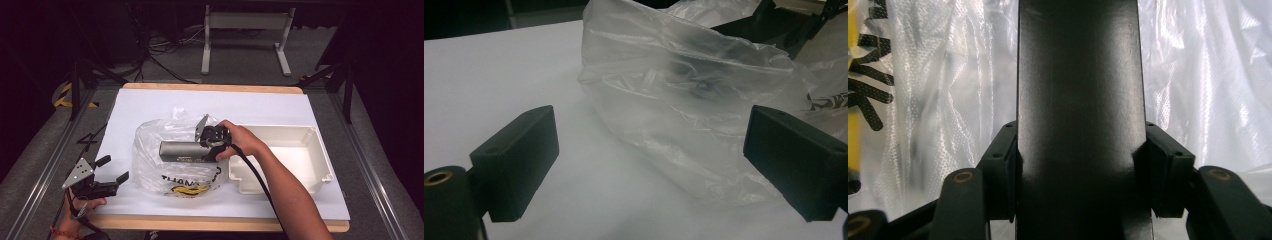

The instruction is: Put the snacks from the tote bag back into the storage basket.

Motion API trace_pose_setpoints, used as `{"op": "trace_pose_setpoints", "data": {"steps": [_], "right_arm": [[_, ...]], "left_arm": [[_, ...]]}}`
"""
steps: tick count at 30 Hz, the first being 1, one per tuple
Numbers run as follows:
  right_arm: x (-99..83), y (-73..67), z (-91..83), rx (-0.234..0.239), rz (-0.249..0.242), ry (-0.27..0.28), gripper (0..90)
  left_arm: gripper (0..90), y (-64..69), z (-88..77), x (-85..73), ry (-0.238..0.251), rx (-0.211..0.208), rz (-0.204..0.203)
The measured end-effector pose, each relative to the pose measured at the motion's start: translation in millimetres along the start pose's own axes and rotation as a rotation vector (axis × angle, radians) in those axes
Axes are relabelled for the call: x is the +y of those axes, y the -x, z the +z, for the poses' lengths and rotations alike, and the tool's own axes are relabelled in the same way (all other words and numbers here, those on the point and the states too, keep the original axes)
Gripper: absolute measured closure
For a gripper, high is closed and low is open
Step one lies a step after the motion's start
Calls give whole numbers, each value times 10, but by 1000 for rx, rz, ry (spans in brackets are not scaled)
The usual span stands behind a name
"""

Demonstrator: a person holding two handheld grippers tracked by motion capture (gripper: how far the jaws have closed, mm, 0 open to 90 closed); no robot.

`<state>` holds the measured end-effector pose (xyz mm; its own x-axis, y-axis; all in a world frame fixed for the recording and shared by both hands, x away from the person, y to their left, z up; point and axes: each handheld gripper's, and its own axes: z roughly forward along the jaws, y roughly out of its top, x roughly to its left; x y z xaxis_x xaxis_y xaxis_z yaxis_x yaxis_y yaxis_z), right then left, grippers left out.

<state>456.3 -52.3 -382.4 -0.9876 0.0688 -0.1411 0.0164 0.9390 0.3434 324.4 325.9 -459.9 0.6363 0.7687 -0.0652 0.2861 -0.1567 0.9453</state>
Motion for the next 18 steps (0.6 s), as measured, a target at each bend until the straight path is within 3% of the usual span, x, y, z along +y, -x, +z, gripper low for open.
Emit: {"op": "trace_pose_setpoints", "data": {"steps": [18], "right_arm": [[34, -48, -199, -36, -24, 90, 428]], "left_arm": [[85, -1, 0, 0, -1, -2, -1]]}}
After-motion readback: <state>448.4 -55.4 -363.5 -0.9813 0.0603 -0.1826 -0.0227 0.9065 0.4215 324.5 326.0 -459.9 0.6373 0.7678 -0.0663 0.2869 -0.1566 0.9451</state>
